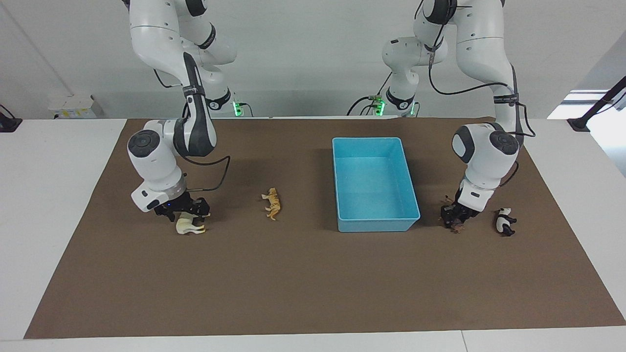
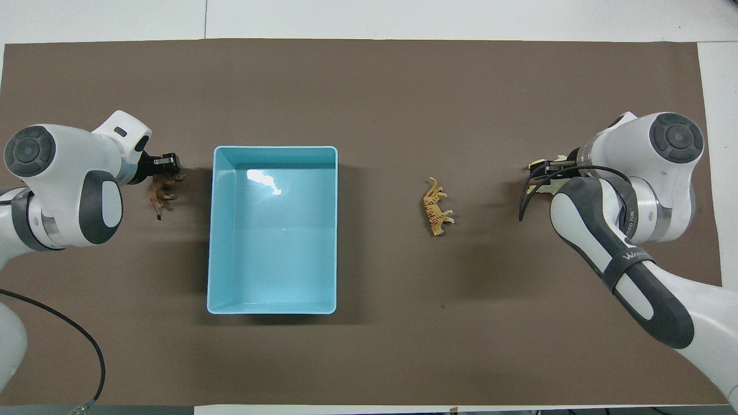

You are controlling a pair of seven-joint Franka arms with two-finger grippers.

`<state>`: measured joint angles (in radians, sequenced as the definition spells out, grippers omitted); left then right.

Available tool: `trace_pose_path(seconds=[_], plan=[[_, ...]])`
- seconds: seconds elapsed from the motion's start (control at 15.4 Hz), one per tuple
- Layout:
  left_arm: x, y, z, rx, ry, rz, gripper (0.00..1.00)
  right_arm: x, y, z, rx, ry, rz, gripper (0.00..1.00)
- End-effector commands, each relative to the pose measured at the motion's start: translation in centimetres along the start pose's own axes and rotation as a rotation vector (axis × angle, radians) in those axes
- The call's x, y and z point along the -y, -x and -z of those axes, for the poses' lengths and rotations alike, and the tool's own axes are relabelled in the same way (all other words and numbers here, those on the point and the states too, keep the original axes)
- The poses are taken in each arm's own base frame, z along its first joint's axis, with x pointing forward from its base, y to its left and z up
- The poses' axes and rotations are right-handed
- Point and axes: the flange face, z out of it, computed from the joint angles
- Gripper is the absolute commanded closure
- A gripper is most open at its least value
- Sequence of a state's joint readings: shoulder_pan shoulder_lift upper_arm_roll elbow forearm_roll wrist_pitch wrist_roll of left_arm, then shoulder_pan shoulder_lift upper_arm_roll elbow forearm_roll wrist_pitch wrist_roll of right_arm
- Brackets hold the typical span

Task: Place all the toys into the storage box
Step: 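Drop the brown horse into the blue box with the left gripper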

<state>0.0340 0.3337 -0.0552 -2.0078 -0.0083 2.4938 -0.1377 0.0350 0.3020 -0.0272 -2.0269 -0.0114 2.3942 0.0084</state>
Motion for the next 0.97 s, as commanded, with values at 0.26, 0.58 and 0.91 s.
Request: trace_pose_path(seconds=[0.26, 0.58, 0.91], plan=[[-5.3, -4.8, 10.4, 0.165, -0.037, 0.121, 1.0, 0.0, 0.7, -1.9, -0.027, 0.004, 0.097, 0.0], [-17.3, 0.5, 13.9, 0.216, -0.059, 0.301, 1.0, -0.3, 0.9, -2.3, -0.037, 0.005, 0.116, 0.03], [-20.0, 6.2, 11.2, 0.234, -0.081, 0.236, 0.0, -0.6, 1.0, -2.3, -0.032, 0.005, 0.11, 1.0]])
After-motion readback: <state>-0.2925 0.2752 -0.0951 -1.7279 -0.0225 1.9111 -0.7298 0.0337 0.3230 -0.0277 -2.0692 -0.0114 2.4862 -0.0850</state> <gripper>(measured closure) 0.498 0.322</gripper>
